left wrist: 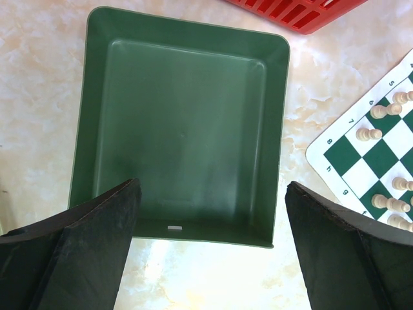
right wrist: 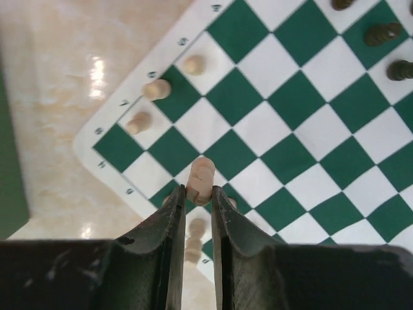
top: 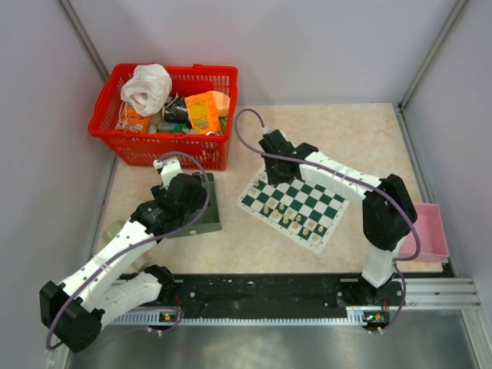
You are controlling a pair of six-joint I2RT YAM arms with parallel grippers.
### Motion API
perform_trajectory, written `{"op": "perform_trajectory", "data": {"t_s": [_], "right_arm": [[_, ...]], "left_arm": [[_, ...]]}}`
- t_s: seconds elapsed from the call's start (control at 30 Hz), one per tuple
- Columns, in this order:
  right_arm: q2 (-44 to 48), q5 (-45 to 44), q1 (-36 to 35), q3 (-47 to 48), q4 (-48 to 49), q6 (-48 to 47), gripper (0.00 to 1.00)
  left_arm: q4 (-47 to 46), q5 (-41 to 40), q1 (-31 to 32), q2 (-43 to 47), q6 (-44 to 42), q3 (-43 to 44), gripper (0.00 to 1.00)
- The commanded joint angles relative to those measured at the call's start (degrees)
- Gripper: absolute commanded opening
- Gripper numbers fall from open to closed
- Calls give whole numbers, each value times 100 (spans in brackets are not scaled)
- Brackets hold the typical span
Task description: Set up the chess pieces on the board
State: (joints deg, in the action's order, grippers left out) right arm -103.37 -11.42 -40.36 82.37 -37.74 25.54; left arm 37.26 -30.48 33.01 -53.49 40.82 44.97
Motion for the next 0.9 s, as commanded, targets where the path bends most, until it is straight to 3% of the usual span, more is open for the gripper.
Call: {"op": "perform_trajectory", "data": {"t_s": [0.0, 0.3, 0.87], "right_arm": [[125, -1, -481, 534, 3, 56, 16], [-534, 131, -938, 825, 12, 109, 16], [-807, 263, -974, 456, 135, 153, 17]], "left_arm": [[-131, -72, -32, 111, 49, 38, 98], [1, -169, -32, 278, 102, -41, 99], [-17, -195, -41, 234, 93, -41, 99]]}}
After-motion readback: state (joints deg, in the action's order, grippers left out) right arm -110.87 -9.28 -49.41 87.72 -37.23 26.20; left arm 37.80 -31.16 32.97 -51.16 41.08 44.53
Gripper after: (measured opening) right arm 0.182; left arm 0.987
